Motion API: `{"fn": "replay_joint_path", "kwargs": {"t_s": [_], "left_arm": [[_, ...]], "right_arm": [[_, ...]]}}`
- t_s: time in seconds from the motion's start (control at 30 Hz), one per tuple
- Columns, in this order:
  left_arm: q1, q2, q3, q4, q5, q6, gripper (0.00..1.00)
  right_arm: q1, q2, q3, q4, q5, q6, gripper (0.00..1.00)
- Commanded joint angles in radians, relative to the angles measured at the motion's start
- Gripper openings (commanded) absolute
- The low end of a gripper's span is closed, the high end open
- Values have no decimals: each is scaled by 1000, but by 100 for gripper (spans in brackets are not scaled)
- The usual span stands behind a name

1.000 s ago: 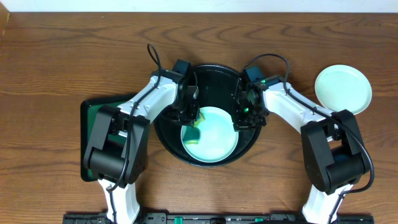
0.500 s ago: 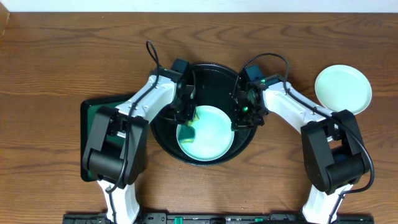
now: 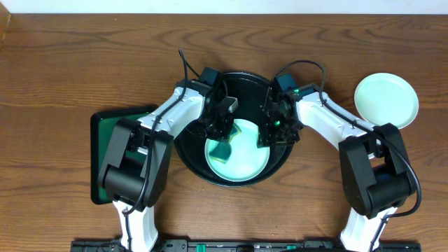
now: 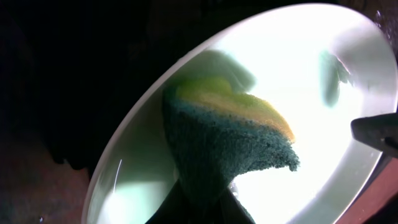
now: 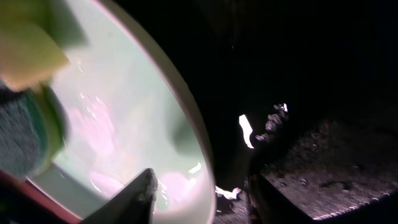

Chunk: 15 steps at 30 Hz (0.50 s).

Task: Clean dirty plates on tray and stack at the side
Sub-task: 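Scrub the plate center with the sponge while the right gripper holds the rim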

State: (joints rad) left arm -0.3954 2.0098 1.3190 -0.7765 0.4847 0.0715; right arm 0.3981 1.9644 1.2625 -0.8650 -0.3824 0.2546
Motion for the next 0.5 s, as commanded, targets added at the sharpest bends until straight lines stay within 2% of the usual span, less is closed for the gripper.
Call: {"fn": "replay_joint_path", "kwargs": {"t_s": [0.0,0.03,0.1,0.17,0.27,0.37,0.47], "left_arm": [[-19,73,-24,-9,47,3,7],[-19,74,-25,-12,47,2,7],[-19,74,-26,-19,47,3,7],[-19,74,-26,-23,47,2,7],[-19,74,-26,-26,47,2,7],[-19,74,-26,-34,36,-4,7],[-19,74,-26,-54,-127,-78,7]], "right_arm": [[12,11,5,29,6,3,52],[21,11,1,46,4,3,52],[38,12,-5,69,5,23,43],[62,14,-9,93,5,45,24],[101,17,-10,125,7,61,3],[136,18,-10,128,38,93,1],[154,18,-10,116,90,146,1]]}}
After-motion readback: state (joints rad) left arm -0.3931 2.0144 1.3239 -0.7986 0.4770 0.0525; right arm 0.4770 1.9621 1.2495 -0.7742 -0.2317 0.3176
